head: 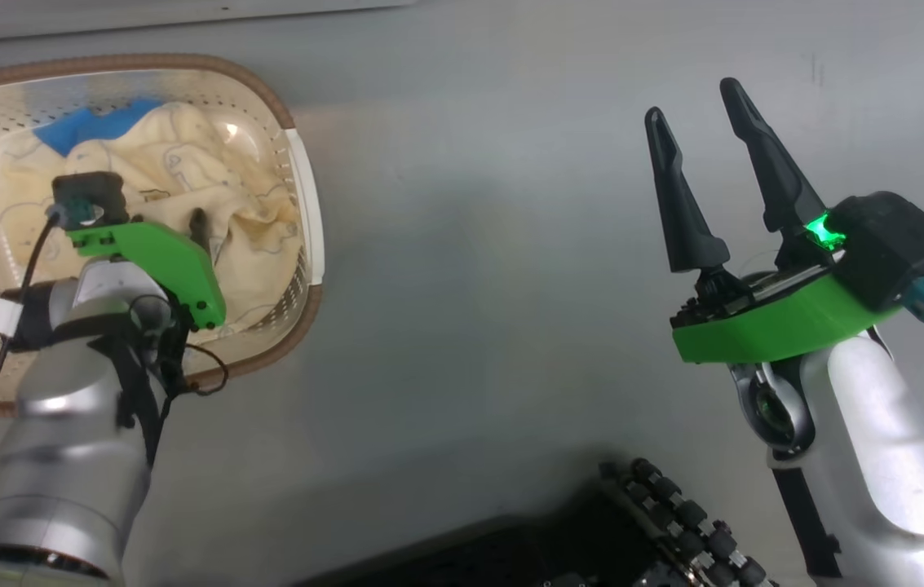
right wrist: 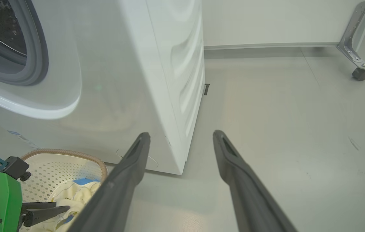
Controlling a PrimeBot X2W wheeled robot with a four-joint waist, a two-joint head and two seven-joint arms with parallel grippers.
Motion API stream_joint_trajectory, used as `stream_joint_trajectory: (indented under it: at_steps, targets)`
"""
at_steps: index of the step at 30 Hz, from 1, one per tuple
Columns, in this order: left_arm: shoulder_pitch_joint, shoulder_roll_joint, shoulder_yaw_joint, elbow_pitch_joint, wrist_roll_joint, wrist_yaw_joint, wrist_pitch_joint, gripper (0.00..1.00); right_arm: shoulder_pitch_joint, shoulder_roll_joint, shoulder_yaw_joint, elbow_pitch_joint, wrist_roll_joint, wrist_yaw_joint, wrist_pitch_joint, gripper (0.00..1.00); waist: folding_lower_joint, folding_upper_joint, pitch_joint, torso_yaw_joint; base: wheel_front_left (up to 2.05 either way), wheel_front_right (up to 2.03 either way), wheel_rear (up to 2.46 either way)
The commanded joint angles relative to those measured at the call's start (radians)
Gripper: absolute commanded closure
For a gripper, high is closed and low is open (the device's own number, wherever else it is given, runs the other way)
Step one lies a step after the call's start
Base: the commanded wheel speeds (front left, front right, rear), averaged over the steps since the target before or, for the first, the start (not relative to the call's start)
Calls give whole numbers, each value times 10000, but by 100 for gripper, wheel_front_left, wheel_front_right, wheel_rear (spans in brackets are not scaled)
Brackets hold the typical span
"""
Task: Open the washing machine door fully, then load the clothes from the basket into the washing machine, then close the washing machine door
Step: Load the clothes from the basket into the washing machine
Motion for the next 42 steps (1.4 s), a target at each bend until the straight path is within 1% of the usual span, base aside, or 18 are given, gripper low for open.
stream_joint_trajectory:
  at_steps: [1, 5, 8, 15, 16, 17, 19, 23, 27, 38, 42]
  targets:
    - [-69, 373, 243, 16, -143, -25, 75, 0, 62, -66, 245, -317, 104, -29, -62, 0, -1, 0, 366, -264, 0, 0, 0]
    - [-391, 534, 259, 219, -287, -41, 389, 0, -55, -66, 379, -326, 252, -29, -62, 0, -1, 0, 722, -476, 0, 0, 0]
    - [-603, 667, 365, 395, -483, -27, 850, 0, -138, -66, 491, -321, 391, -29, -62, 0, -1, 0, 991, -701, 0, 0, 0]
    - [-863, 935, 509, 545, -714, 240, 1425, 0, -183, -66, 668, -368, 571, -29, -62, 0, -1, 0, 1302, -1056, 0, 0, 0]
    - [-887, 952, 511, 557, -725, 303, 1465, 3, -177, -66, 673, -365, 575, -29, -62, 0, -1, 0, 1324, -1079, 0, 0, 0]
    - [-914, 973, 499, 567, -720, 367, 1494, 39, -173, -66, 676, -368, 581, -29, -62, 0, -1, 0, 1347, -1096, 0, 0, 0]
    - [-939, 1003, 490, 588, -731, 511, 1610, 100, -173, -66, 687, -372, 590, -29, -62, 0, -1, 0, 1369, -1125, 0, 0, 0]
    - [-899, 1001, 472, 615, -758, 758, 1685, 100, -188, -66, 672, -338, 577, -29, -62, 0, -1, 0, 1333, -1112, 0, 0, 0]
    - [-853, 997, 400, 623, -713, 853, 1478, 100, -198, -66, 606, -319, 553, -29, -62, 0, -1, 0, 1253, -1040, 0, 0, 0]
    - [-809, 762, -91, 496, -317, 944, -273, 100, -60, -66, 123, -265, 234, -29, -62, 0, -1, 0, 408, -391, 0, 0, 0]
    - [-726, 694, -312, 382, -110, 1075, -1055, 100, 101, -66, -68, -236, 99, -29, -62, 0, -1, 0, -58, -175, 0, 0, 0]
